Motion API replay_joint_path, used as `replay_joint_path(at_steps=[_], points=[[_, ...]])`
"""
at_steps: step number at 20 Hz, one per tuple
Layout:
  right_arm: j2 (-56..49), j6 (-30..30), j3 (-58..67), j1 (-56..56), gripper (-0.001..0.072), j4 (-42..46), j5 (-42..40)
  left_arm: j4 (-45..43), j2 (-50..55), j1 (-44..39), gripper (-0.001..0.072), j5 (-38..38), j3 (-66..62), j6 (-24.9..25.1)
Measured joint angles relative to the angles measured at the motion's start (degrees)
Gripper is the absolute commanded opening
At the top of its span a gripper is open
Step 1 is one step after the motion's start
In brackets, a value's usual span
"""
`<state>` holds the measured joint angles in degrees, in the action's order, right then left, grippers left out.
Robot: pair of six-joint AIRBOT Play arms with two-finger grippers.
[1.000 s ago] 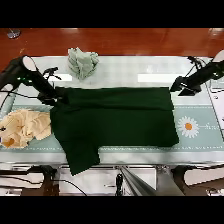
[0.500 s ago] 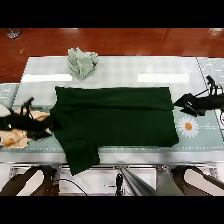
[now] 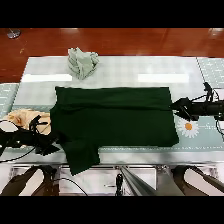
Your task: Fold the shirts.
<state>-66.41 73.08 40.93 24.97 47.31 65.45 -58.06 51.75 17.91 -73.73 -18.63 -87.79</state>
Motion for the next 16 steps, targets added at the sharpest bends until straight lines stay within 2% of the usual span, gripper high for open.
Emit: replay_joint_path(at_steps=[6,7,8,9,12,16], points=[[0.09,0.31,1.55,2.99,0.0617,-1.22,2.89,5.4,2.16,-10.34,0.0694,4.52,2.29,0.76],[0.2,0.5,2.8,4.63,0.0617,-0.74,4.42,5.46,2.51,-11.76,0.0524,4.61,2.32,1.2],[0.42,1.14,4.09,6.34,0.0617,0.52,5.79,4.81,2.82,-12.87,0.0072,4.9,2.29,2.01],[0.79,1.79,5.4,8.31,0.0617,2.69,7.45,2.97,3.08,-13.57,0.002,5.66,2.1,2.89],[1.95,5.16,6.03,13.05,0.0617,10.47,11.69,2.78,3.39,-14.69,0.002,5.7,0.15,4.72],[2.56,7.43,0.11,13.94,0.0617,20.5,16.24,3.76,3.41,-15.19,0.002,3.43,-3.89,5.73]])
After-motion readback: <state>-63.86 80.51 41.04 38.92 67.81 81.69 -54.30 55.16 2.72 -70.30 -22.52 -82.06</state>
